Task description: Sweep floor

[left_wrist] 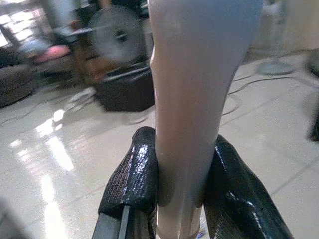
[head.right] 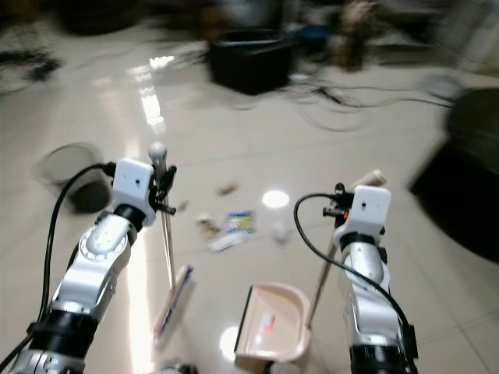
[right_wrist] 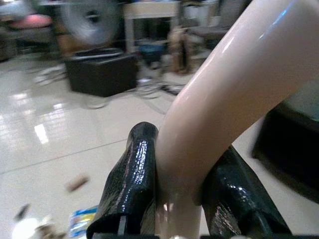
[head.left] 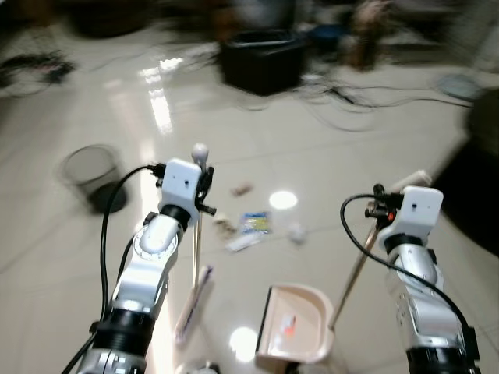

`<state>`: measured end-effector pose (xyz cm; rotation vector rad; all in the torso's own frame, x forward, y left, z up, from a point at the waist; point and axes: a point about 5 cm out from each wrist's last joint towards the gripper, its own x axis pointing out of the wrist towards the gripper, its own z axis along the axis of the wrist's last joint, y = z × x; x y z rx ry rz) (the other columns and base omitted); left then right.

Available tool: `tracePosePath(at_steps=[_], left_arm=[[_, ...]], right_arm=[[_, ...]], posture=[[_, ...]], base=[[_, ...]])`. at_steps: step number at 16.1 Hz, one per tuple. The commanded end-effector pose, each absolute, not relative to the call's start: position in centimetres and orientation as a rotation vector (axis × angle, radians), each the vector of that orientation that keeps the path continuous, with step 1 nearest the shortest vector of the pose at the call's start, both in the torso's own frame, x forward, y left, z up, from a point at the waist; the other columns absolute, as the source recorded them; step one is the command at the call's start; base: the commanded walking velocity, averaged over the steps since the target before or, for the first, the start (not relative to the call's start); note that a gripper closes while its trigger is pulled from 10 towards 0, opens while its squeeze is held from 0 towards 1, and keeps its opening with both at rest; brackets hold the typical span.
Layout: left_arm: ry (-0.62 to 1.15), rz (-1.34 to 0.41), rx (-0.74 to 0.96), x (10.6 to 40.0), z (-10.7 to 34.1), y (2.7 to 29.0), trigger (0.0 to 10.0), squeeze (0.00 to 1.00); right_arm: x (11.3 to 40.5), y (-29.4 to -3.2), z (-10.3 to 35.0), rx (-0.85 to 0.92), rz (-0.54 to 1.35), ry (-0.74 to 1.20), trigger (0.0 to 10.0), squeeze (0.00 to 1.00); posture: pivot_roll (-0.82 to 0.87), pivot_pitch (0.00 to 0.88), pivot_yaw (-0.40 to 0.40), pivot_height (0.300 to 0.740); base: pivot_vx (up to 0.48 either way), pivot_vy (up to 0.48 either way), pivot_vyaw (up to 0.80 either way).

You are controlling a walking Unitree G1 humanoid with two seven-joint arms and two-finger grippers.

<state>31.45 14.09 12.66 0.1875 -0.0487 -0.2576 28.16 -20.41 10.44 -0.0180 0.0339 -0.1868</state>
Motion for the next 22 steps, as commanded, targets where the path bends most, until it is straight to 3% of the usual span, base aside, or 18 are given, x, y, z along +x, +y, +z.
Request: tracePosePath(at_steps=[1, 9, 16, 22], left_arm=[[-0.117, -0.270, 0.193, 31.7, 14.1, 13.7, 10.0, 0.00], [-0.117, -0.268, 0.190, 31.5, 14.0, 13.8, 10.0, 0.00], [-0.131, -0.267, 0.192, 31.4, 14.2, 13.9, 10.0, 0.00], [-0.148, -0.232, 0.189, 31.2, 14.7, 14.7, 10.0, 0.00]], right_arm=[[28.3, -20.9, 11.4, -0.028, -0.204, -0.008, 10.0, 0.00], [28.4, -21.0, 11.3, -0.025, -0.200, -0.003, 10.0, 0.00], [27.9, -21.7, 11.0, -0.007, -0.239, 0.004, 10.0, 0.00], [28.6, -22.3, 12.4, -0.049, -0.233, -0.048, 10.0, 0.00]], posture=[[0.01, 0.061, 0.022, 0.740], [0.01, 0.059, 0.017, 0.740], [0.01, 0.065, 0.018, 0.740], [0.01, 0.071, 0.004, 0.740]], base=[[0.330, 0.000, 0.00], [0.342, 0.000, 0.00], [0.345, 0.000, -0.80], [0.345, 0.000, 0.00]])
